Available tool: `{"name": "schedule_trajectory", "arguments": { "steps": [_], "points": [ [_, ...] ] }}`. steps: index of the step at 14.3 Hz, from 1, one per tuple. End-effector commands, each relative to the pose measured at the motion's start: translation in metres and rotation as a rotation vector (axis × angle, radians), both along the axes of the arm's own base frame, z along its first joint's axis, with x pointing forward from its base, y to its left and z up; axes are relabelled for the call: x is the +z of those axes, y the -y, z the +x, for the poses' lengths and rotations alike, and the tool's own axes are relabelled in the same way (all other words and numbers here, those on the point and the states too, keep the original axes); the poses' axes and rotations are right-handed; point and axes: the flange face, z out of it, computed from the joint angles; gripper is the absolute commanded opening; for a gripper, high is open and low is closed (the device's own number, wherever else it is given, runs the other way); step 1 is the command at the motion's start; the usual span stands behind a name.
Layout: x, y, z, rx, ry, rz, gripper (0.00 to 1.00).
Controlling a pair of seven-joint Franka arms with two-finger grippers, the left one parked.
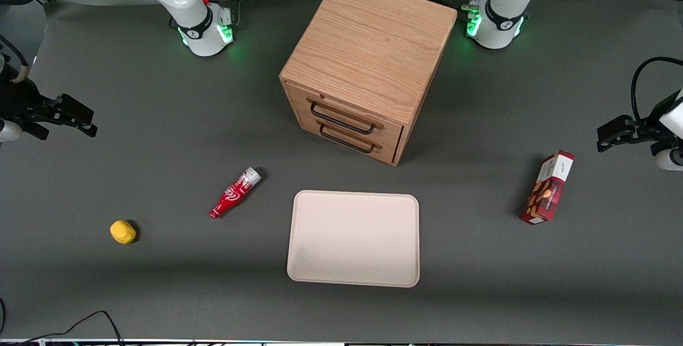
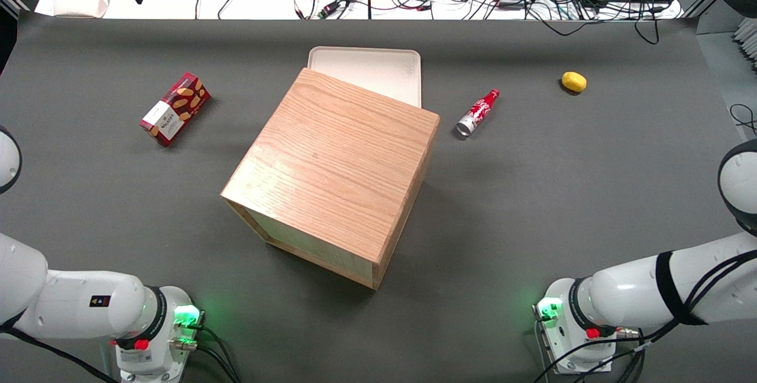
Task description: Open upper drawer
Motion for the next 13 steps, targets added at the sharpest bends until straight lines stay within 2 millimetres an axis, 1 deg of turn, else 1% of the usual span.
{"name": "schedule_trajectory", "arguments": {
  "steps": [1,3,4,5,6,7,9,10,11,12,13],
  "points": [
    [0.001,0.000,0.002,-0.024,-0.009,0.027,1.00],
    [0.003,-0.007,0.002,-0.015,-0.006,0.056,1.00],
    [0.001,-0.015,0.003,-0.005,-0.013,0.087,1.00],
    [-0.001,-0.030,0.003,0.015,-0.023,0.122,1.00],
    [-0.005,-0.039,0.002,0.028,-0.047,0.138,1.00],
    [-0.007,-0.054,0.002,0.048,-0.058,0.144,1.00],
    [-0.015,-0.099,0.000,0.092,-0.078,0.149,1.00],
    [-0.019,-0.123,-0.001,0.145,-0.086,0.149,1.00],
    [-0.019,-0.162,-0.007,0.207,-0.087,0.147,1.00],
    [-0.020,-0.196,-0.012,0.274,-0.088,0.142,1.00],
    [-0.025,-0.228,-0.016,0.341,-0.091,0.125,1.00]
  ]
}}
